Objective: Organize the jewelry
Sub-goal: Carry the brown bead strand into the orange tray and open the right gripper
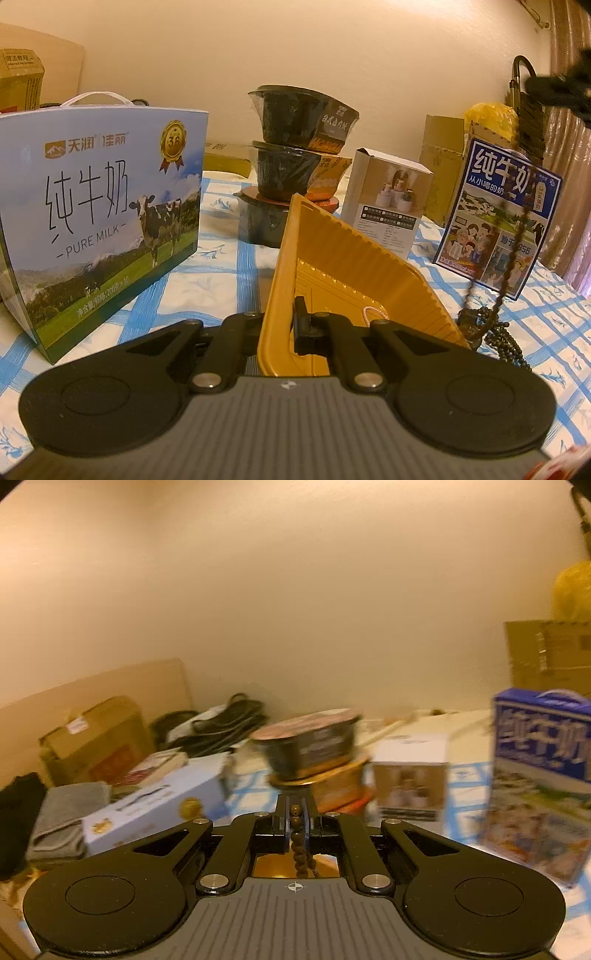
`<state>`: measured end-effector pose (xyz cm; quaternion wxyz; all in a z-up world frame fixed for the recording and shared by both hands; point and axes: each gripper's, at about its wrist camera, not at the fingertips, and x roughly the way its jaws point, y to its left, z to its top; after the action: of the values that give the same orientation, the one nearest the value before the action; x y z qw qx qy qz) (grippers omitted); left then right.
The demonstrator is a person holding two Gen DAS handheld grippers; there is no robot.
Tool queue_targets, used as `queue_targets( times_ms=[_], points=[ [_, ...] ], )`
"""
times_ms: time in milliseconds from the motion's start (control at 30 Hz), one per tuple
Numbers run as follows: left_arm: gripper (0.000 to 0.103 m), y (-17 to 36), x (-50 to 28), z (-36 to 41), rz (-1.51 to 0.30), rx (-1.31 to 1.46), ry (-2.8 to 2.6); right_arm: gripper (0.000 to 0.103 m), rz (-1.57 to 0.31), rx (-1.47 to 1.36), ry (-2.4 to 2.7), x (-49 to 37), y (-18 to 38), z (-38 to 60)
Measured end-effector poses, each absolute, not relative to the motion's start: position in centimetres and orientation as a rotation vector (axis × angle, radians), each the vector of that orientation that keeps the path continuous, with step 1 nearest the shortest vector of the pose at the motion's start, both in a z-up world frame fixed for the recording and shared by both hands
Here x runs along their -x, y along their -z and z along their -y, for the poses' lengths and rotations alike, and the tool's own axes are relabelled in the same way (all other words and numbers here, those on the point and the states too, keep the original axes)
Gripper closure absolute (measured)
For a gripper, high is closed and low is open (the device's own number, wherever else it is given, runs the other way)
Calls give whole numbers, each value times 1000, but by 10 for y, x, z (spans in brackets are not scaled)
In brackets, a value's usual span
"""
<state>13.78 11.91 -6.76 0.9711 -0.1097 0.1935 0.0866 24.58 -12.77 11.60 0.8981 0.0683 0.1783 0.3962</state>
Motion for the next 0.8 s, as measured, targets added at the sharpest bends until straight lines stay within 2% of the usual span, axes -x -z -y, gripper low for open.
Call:
queue_targets(
  times_ms=[300,667,800],
  points=[
    [97,69,-137,-121,-389,239,-174,96,-433,-210,-961,-247,-93,67],
    [97,70,-138,-124,-391,254,-169,96,-775,-194,-841,-266,35,58],
    [97,72,-137,-124,-391,257,-173,96,-828,-193,-814,-267,58,63]
  ],
)
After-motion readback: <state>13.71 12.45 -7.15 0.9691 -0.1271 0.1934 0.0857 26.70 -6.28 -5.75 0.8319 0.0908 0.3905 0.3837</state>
